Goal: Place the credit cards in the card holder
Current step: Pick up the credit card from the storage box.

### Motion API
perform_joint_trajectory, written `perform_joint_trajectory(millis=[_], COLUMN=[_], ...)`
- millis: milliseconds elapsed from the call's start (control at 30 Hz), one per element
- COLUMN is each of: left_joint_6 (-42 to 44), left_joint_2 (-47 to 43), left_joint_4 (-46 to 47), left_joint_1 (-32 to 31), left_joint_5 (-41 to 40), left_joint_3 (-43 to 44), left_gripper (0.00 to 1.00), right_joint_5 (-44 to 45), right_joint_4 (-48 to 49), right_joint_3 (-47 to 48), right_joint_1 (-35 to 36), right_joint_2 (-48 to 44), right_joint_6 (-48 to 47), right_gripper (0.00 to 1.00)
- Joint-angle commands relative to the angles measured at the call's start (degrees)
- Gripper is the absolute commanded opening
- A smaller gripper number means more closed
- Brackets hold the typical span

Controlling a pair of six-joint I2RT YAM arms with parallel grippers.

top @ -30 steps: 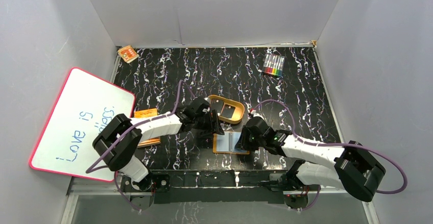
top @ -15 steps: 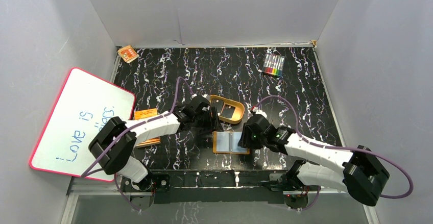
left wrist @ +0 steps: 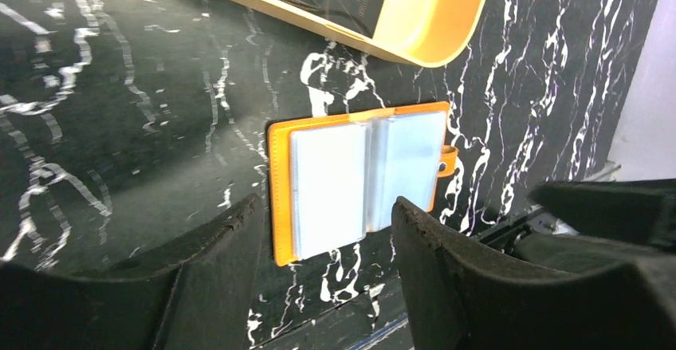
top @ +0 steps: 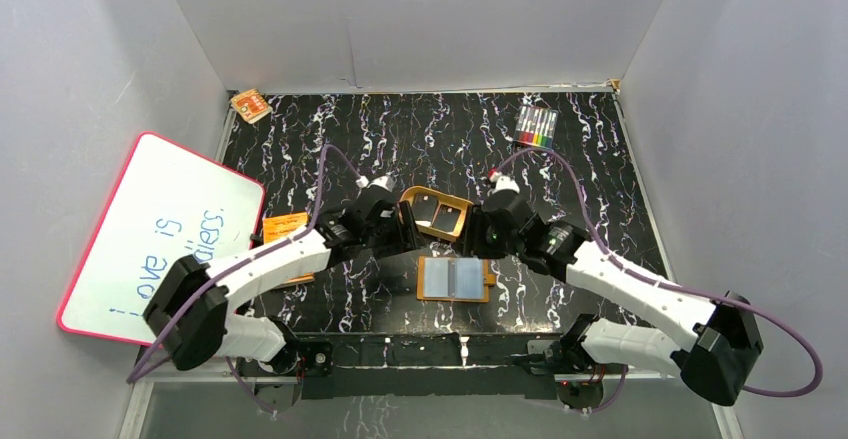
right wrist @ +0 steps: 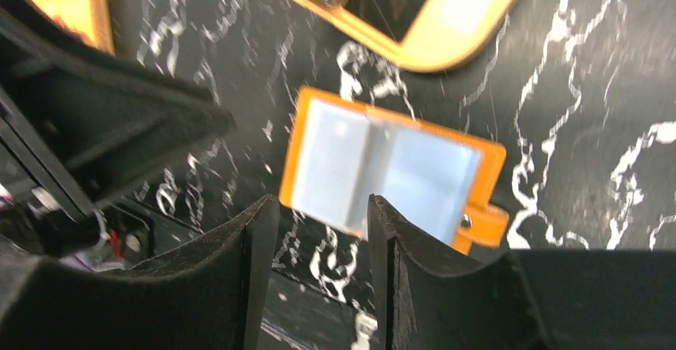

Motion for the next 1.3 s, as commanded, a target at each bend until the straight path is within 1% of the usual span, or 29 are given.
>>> perform_joint_trajectory(millis=[0, 67, 167, 233, 300, 467, 533, 633, 767, 833, 967, 1200, 1267], left_joint_6=[-0.7, -1.1, -1.7, -1.7, -1.7, -2.2, -1.6, -1.3, -1.7, -1.9, -1.6, -1.7, -1.7], left_joint_2=[-7.7, -10.6, -14.6, -16.4, -17.9, -21.2, -22.1, -22.7, -23.7, -24.1, -24.4, -25.1, -25.2], left_joint_4=[-5.7, -7.8, -10.6, -11.8, -12.8, -13.7, -13.1, -13.3, -13.5, -13.5, -13.5, -13.9, -14.0], left_joint_1=[-0.3, -0.2, -0.2, -0.1, 0.0, 0.1, 0.0, 0.1, 0.1, 0.0, 0.1, 0.1, 0.1], left_joint_5=[-10.5, -14.4, -18.1, -18.8, -19.0, -19.2, -18.5, -18.4, -18.5, -18.4, -18.0, -18.2, -18.4], left_joint_3=[-2.1, -2.9, -4.1, -4.8, -5.6, -7.7, -8.4, -9.1, -10.1, -10.7, -11.7, -12.3, -12.3], left_gripper=[0.58, 0.59, 0.62, 0.63, 0.63, 0.63, 0.63, 0.63, 0.64, 0.63, 0.63, 0.63, 0.63], right_joint_5=[-0.9, -4.3, -7.7, -8.6, -11.5, -14.7, -15.8, -15.1, -14.2, -14.1, -16.1, -16.4, -16.4], right_joint_4=[4.1, 8.3, 13.9, 16.1, 17.9, 22.7, 22.7, 20.5, 18.5, 18.4, 18.4, 18.7, 18.4], right_joint_3=[8.1, 9.8, 11.7, 14.1, 16.1, 19.8, 21.5, 23.8, 24.9, 25.1, 25.9, 25.9, 25.9], right_joint_1=[-4.5, -7.9, -12.0, -13.5, -14.7, -15.2, -15.3, -15.2, -15.3, -15.3, -15.3, -15.3, -15.2], right_joint_2=[4.0, 7.1, 13.4, 18.2, 22.6, 31.0, 34.1, 37.7, 40.9, 42.1, 44.7, 47.0, 47.5], right_joint_6=[-4.7, -5.6, -6.2, -6.4, -5.8, -3.5, -3.3, -3.3, -3.2, -3.1, -2.8, -1.6, -1.5], right_gripper=[0.55, 0.56, 0.57, 0.58, 0.6, 0.65, 0.67, 0.68, 0.68, 0.67, 0.61, 0.59, 0.55])
